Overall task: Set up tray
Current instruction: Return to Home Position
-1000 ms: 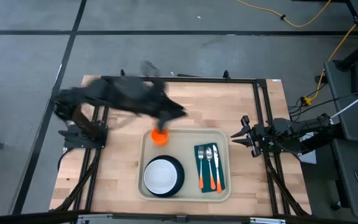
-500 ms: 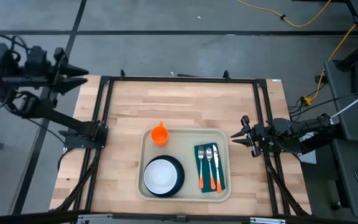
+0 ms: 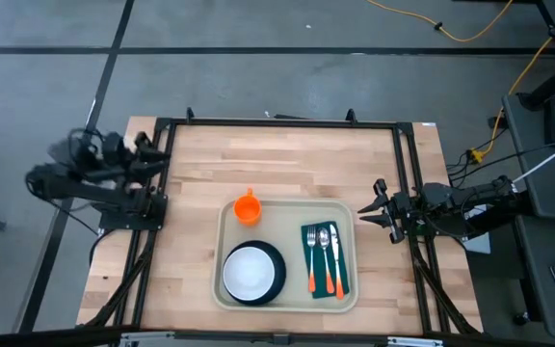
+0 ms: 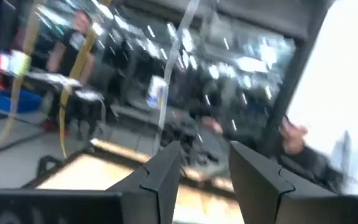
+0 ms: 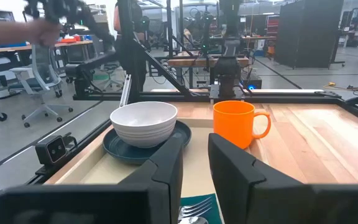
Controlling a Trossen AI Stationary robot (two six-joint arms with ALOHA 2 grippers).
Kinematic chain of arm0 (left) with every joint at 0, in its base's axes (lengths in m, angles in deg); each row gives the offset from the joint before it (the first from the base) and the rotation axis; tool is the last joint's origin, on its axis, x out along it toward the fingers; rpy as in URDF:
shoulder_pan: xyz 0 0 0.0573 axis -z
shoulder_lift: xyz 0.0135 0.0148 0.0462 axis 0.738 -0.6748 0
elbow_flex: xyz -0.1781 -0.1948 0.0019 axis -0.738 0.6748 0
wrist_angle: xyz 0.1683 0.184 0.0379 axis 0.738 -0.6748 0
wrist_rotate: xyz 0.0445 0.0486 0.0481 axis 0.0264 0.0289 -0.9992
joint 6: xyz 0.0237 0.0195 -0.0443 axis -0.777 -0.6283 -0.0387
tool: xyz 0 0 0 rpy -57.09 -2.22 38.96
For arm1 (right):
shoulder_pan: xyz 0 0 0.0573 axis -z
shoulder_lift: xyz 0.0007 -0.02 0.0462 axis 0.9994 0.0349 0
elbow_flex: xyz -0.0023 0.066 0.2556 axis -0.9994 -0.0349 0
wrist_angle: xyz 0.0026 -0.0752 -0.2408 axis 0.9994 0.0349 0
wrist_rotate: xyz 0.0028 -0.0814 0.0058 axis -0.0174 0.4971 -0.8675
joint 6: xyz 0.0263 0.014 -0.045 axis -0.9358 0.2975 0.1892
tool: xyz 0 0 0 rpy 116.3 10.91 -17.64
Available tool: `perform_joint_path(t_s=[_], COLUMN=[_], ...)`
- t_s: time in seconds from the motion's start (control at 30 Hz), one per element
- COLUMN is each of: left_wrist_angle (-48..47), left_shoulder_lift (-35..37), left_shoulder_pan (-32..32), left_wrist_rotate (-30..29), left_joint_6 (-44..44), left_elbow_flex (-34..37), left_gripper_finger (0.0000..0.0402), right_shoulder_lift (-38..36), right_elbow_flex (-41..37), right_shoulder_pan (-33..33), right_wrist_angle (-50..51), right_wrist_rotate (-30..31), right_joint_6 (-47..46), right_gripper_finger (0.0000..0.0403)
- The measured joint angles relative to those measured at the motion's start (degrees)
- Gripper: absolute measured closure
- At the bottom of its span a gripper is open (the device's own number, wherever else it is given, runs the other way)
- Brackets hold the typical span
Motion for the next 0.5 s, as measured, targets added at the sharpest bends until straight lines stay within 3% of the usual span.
perform_joint_path(t_s=[0.17, 0.4, 0.5], left_wrist_angle=[11.7, 15.3, 24.2], left_shoulder_lift=[13.4, 11.3, 12.9], left_shoulder_pan=[0.0, -2.2, -4.0], left_wrist_rotate=[-4.3, 3.2, 7.8], left_joint_6=[3.2, 8.2, 9.4], left_elbow_flex=[19.2, 26.0, 29.7], left_gripper_finger=[0.0272, 0.0272, 0.0272], right_shoulder_lift=[0.0, 0.3, 0.4], right_elbow_flex=[0.0, 0.1, 0.1], right_shoulder_pan=[0.0, 0.0, 0.0], right_wrist_angle=[0.0, -0.5, 0.0], right_wrist_rotate=[0.0, 0.3, 0.2], right_joint_6=[0.0, 0.0, 0.0], right_gripper_finger=[0.0320, 0.0320, 0.0320])
